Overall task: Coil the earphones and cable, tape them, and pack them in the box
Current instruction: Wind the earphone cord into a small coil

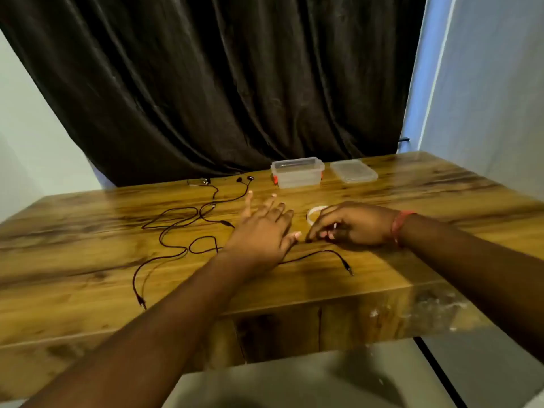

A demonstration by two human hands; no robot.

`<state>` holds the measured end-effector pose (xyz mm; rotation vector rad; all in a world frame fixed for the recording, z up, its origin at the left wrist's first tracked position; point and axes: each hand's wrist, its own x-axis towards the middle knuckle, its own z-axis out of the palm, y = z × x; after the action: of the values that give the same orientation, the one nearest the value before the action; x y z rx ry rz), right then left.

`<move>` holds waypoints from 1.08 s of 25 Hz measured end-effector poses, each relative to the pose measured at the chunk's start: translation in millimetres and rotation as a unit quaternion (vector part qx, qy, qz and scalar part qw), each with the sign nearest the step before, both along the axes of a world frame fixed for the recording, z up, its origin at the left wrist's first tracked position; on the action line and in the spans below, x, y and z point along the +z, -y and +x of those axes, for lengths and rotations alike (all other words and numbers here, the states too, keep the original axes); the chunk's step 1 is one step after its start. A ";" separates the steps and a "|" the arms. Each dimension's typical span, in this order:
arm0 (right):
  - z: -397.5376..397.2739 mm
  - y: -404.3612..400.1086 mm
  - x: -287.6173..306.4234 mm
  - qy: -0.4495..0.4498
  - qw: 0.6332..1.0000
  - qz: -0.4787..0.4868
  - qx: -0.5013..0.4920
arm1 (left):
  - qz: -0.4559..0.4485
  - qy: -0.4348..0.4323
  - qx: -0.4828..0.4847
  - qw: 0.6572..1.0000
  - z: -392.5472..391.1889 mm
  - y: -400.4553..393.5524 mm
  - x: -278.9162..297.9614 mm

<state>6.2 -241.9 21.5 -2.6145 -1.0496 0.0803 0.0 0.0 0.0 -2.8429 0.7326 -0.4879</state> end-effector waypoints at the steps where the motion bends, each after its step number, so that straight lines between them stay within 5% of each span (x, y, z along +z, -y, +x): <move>1: -5.8 3.1 -4.8 -0.023 1.000 -0.004 -0.001 | 0.008 -0.003 -0.008 1.000 -6.5 3.9 -4.2; 6: -23.3 9.8 -24.6 -0.047 0.999 0.002 -0.016 | -0.050 0.005 -0.065 0.997 -18.9 2.2 -27.4; 12: -17.6 -26.0 -52.7 0.120 0.992 0.032 0.013 | -0.279 0.046 -0.076 0.956 -21.2 -12.2 -33.9; 18: 5.5 -65.9 -55.1 0.169 0.984 0.017 0.046 | -0.349 0.006 -0.051 0.936 -20.5 -15.1 -33.4; 22: 19.6 -90.1 -57.1 0.214 0.976 0.000 0.037 | -0.515 -0.064 0.020 0.854 -7.6 -23.9 -34.3; 27: 25.2 -93.7 -63.1 0.198 0.978 0.060 -0.003 | -0.488 -0.133 0.028 0.862 -7.1 -22.6 -35.2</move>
<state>31.4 -148.2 -41.6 -2.5797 -1.1289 -0.5107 -7.1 22.6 -35.2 -3.9371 0.5121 -0.5809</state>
